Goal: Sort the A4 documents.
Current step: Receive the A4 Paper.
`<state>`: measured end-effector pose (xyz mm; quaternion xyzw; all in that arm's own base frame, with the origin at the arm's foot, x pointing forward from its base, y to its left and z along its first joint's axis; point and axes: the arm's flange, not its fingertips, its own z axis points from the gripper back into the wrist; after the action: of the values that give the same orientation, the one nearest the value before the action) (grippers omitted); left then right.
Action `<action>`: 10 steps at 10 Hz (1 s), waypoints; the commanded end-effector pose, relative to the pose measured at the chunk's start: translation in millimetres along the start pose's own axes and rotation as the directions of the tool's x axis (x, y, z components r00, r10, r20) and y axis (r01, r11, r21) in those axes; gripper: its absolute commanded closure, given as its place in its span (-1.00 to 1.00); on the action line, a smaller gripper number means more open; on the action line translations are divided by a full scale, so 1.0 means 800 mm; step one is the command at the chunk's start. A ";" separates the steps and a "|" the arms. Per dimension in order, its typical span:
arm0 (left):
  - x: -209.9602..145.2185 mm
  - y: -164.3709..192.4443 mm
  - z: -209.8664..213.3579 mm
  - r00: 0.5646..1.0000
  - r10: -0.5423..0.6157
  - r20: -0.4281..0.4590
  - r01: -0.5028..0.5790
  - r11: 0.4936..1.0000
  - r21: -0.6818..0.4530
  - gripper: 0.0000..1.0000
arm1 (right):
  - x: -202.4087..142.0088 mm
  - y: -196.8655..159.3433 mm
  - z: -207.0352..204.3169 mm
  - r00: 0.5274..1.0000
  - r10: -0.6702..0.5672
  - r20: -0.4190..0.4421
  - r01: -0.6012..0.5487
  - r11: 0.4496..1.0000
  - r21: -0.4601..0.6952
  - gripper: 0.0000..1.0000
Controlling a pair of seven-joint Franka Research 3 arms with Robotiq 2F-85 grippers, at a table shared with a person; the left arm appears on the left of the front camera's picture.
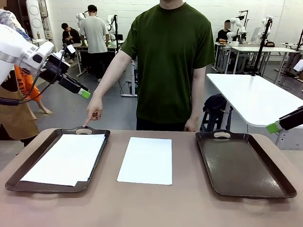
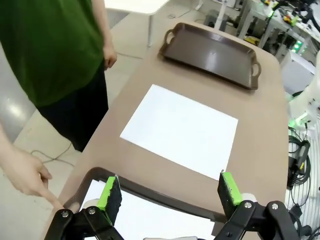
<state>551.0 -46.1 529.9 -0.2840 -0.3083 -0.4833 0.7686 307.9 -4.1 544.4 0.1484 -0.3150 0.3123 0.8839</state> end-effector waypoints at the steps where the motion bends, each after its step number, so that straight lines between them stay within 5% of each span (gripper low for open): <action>1: -0.001 -0.010 0.018 0.997 0.069 -0.026 -0.068 0.997 0.025 -1.00 | 0.000 -0.001 -0.002 1.000 -0.002 0.008 0.001 1.000 0.019 -1.00; 10: 0.012 -0.011 0.039 0.993 0.116 -0.006 -0.117 0.993 -0.005 -1.00 | 0.000 -0.001 -0.002 1.000 -0.002 0.008 0.001 1.000 0.019 -1.00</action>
<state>541.4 -32.9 550.1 -0.2930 -0.2908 -0.4437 0.7954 307.9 -4.1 544.4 0.1483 -0.3150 0.3123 0.8839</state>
